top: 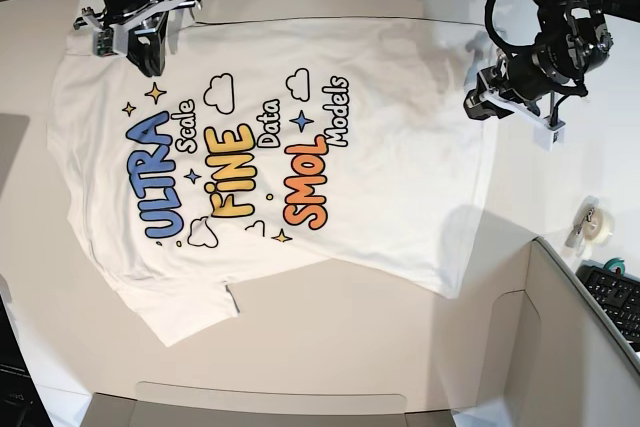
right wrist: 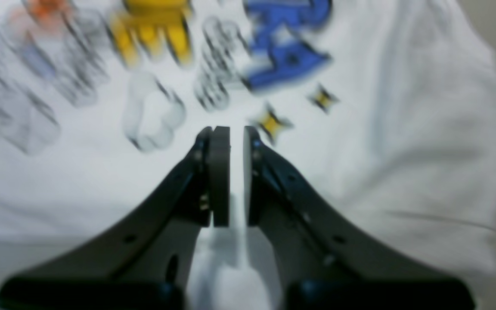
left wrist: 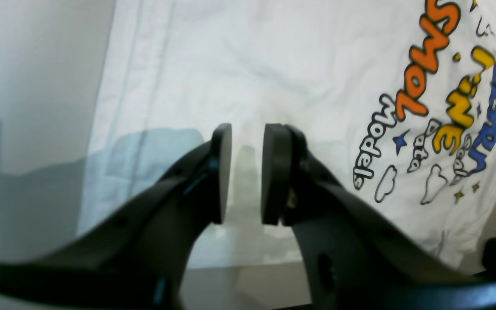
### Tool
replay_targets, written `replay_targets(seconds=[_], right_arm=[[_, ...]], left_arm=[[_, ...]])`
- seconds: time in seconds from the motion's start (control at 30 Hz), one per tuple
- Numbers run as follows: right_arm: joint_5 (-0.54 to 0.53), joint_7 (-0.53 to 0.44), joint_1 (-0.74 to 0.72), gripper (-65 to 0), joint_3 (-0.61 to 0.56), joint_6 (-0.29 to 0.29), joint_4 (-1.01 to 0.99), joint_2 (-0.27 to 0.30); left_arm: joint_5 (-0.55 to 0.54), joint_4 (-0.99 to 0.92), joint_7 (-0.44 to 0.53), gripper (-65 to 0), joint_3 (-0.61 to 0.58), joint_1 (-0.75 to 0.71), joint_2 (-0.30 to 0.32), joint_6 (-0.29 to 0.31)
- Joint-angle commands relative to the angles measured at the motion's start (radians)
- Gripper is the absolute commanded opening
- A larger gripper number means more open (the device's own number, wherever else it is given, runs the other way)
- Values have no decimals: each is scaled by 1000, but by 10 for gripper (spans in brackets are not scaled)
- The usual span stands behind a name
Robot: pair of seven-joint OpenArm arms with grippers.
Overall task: Layout the t-shirt on the table in an organized manner, then fold the t-shirt properly
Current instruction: 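Drag the pinched fabric with the right gripper toward the shirt collar, then hold the shirt shoulders with both grippers, keeping it stretched flat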
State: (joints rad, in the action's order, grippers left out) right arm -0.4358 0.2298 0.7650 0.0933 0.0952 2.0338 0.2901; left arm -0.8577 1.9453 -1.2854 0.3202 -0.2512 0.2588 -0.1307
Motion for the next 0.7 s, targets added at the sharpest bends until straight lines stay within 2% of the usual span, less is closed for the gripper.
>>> replay_targets(seconds=[0.0, 0.07, 0.17, 0.3, 0.37, 0.43, 0.5, 0.6, 0.67], right_arm=[[-71, -48, 1, -596, 7, -4, 18, 36], [-235, -94, -12, -599, 7, 19, 14, 90], [-361, -105, -17, -600, 44, 90, 12, 146], [-493, -23, -14, -596, 193, 102, 6, 149], [-590, 69, -14, -592, 286, 102, 3, 146], [-683, 179, -17, -557, 374, 102, -8, 133], [-780, 320, -28, -470, 474, 102, -20, 99], [-861, 529, -72, -333, 618, 104, -35, 25], [-884, 667, -98, -316, 728, 136, -51, -21]], left_arm=[[-11, 13, 3, -519, 6, 6, 10, -1], [-11, 13, 3, -518, 6, 5, 10, -1], [-11, 13, 3, -518, 6, -18, 10, 1], [-11, 13, 3, -518, 0, -21, 10, 3], [-11, 13, 3, -518, 0, -23, 10, 4], [-11, 13, 3, -518, 0, -36, 10, 4], [-13, 13, 5, -518, -2, -43, 10, 6], [-15, 13, 5, -518, -2, -44, 10, 6], [-15, 13, 5, -518, -2, -44, 10, 6]])
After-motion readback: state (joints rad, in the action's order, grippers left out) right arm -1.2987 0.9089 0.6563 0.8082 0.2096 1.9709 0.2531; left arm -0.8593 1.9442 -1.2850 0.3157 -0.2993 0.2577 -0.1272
